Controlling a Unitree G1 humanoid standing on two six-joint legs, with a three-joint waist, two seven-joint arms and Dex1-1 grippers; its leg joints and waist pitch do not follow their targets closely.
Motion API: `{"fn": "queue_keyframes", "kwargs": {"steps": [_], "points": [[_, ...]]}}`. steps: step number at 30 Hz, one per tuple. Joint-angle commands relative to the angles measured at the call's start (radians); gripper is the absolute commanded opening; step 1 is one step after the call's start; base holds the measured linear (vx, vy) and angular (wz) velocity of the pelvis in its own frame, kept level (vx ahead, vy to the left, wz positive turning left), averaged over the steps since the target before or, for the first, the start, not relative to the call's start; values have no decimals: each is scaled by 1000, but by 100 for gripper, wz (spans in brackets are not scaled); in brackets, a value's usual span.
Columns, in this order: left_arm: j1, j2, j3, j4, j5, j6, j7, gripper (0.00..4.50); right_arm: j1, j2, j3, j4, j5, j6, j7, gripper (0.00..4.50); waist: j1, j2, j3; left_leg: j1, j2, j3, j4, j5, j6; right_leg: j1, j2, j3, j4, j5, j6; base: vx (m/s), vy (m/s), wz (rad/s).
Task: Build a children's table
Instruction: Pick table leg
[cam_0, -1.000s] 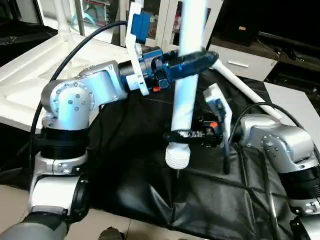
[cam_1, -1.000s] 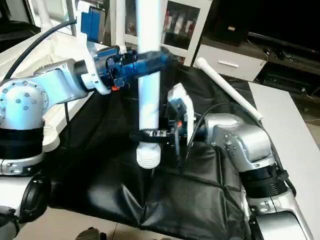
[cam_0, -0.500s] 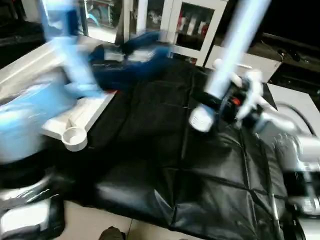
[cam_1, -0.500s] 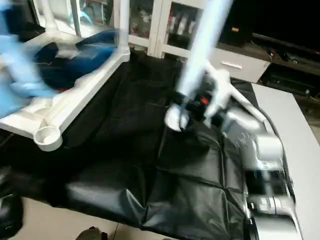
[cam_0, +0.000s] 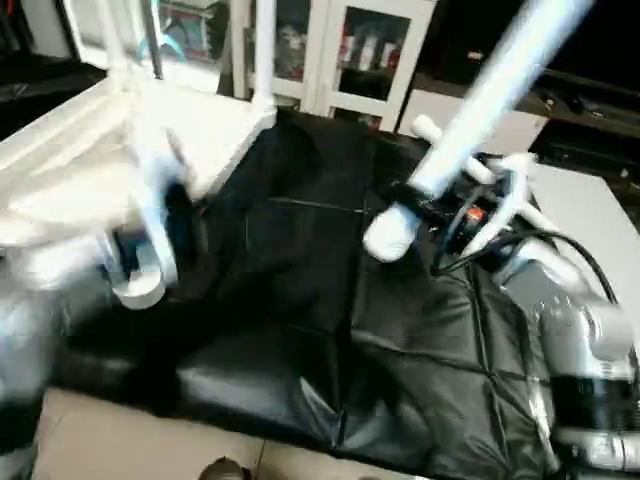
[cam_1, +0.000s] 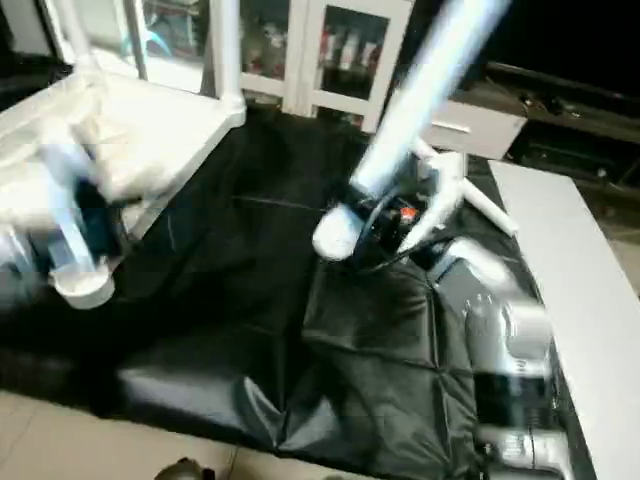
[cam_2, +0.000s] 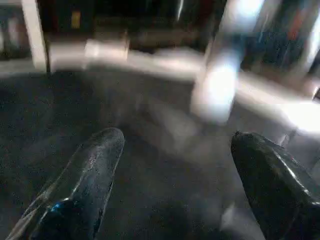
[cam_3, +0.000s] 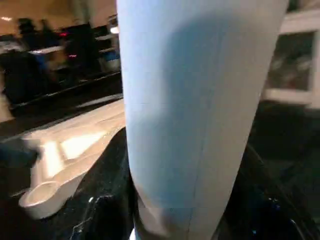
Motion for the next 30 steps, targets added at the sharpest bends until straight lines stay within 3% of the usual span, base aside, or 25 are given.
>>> {"fn": "queue_keyframes", "kwargs": {"steps": [1,6,8,9,10,11,12,13,14,15,16,17,18,19,20,21,22,23,24,25,26,27,28,29,30], "points": [[26,-12,-16,-12,133,-127,61,391,51,-1,17,-78,-75,-64,-50,183,-2,47,-72,34,69,-43,-101,-299,-110,24,-90,62,-82,-291,-122,0,0,0],[100,-271,197,45,199,-271,380,391,157,18,78,-116,-228,-89,-212,183,-4,36,-72,29,66,-49,-99,-361,-97,34,-99,60,-99,-391,-113,0,0,0],[170,-303,175,25,258,-331,462,391,178,31,100,-115,-278,-90,-264,183,-13,36,-66,22,68,-53,-103,-376,-91,33,-99,60,-106,-427,-90,0,0,0],[194,-307,157,22,280,-346,485,391,184,40,104,-113,-290,-94,-279,183,-15,45,-60,23,64,-54,-105,-395,-89,30,-96,59,-108,-455,-78,0,0,0],[233,-309,93,17,332,-399,503,391,194,46,118,-102,-338,-114,-325,183,-17,53,-63,34,61,-54,-101,-428,-84,20,-96,60,-114,-498,-58,0,0,0],[256,-343,44,24,367,-436,540,391,209,48,139,-99,-426,-183,-388,183,-17,46,-62,28,60,-52,-101,-425,-69,22,-104,65,-122,-517,-48,0,0,0],[260,-352,27,31,386,-454,552,391,214,51,144,-98,-444,-194,-405,183,-10,41,-56,16,53,-43,-86,-368,-13,32,-146,93,-143,-613,-36,0,0,0],[274,-388,-36,59,461,-525,602,391,230,64,159,-96,-515,-238,-470,183,1,39,-58,13,53,-45,-71,-331,13,36,-169,110,-153,-638,-31,0,0,0],[272,-398,-51,79,484,-547,618,391,238,78,154,-99,-518,-245,-487,183,18,38,-58,5,55,-55,-33,-260,61,50,-228,151,-174,-696,-28,0,0,0],[269,-407,-59,94,500,-562,629,391,245,89,150,-101,-516,-247,-497,183,29,36,-59,-3,56,-63,-11,-226,82,58,-258,171,-183,-718,-27,-4,60,0],[265,-420,-60,112,520,-580,641,391,254,102,146,-105,-510,-245,-504,183,40,36,-59,-24,61,-85,28,-189,102,66,-302,195,-193,-747,-37,5,116,-12],[261,-427,-61,123,530,-587,640,391,266,113,140,-110,-489,-249,-493,183,45,43,-60,-32,65,-100,36,-174,98,73,-311,194,-192,-737,-59,5,116,-12],[258,-426,-67,130,545,-597,637,391,283,126,131,-119,-457,-259,-469,183,39,34,-60,-40,54,-106,8,-151,104,80,-264,154,-174,-677,-96,15,174,-16],[255,-425,-68,131,567,-615,636,391,295,135,124,-126,-427,-277,-448,183,35,30,-68,-15,43,-81,-39,-135,134,64,-192,109,-157,-579,-112,6,98,-7],[253,-430,-53,143,563,-623,630,391,301,151,114,-122,-388,-281,-428,183,20,64,-61,40,45,-58,-78,-184,171,23,-126,69,-134,-467,-119,18,204,5],[253,-429,-46,149,568,-625,639,391,304,157,112,-123,-378,-278,-427,183,-8,65,-58,55,36,-50,-101,-214,200,8,-77,40,-108,-407,-109,0,218,11],[254,-429,-40,154,572,-627,646,391,306,162,110,-123,-370,-275,-425,183,-42,95,-74,76,25,-50,-125,-212,244,-5,-14,-17,-38,-277,-83,-18,341,20],[252,-428,-33,157,571,-630,650,391,306,167,109,-128,-360,-267,-423,183,-64,96,-64,65,28,-40,-159,-224,268,-24,16,-55,49,-187,-45,-30,236,8],[245,-426,-32,166,569,-641,656,391,305,173,116,-138,-346,-259,-415,183,-78,66,-62,64,54,-57,-162,-218,305,-20,-13,-53,58,-125,13,-41,210,5],[232,-418,-45,180,584,-669,662,391,304,175,125,-141,-343,-263,-405,183,-73,60,-54,56,52,-43,-167,-245,293,-20,-31,-45,37,-133,22,-57,153,-4],[223,-415,-55,192,595,-689,663,391,303,176,131,-141,-341,-267,-398,183,-53,15,-63,15,22,-16,-106,-369,197,12,-168,54,-92,-277,37,-57,153,-4],[203,-413,-49,219,608,-710,671,391,290,186,134,-122,-332,-273,-388,183,-20,6,-77,-46,17,-108,134,-320,99,65,-403,228,-183,-462,-44,-61,151,1],[201,-413,-48,222,609,-712,672,391,288,187,134,-119,-330,-273,-387,183,-28,30,-80,-81,7,-175,193,-234,33,87,-422,221,-177,-500,-76,-27,85,1],[196,-415,-40,229,609,-715,677,391,282,192,134,-113,-325,-273,-384,183,-51,17,-74,-94,-18,-187,201,-189,-30,98,-370,157,-165,-546,-59,-53,215,-23],[187,-420,-34,238,612,-717,676,391,273,196,133,-113,-312,-254,-375,183,-49,14,-51,-69,-4,-178,144,-196,-70,78,-315,99,-180,-611,-126,-65,269,-40]]}}
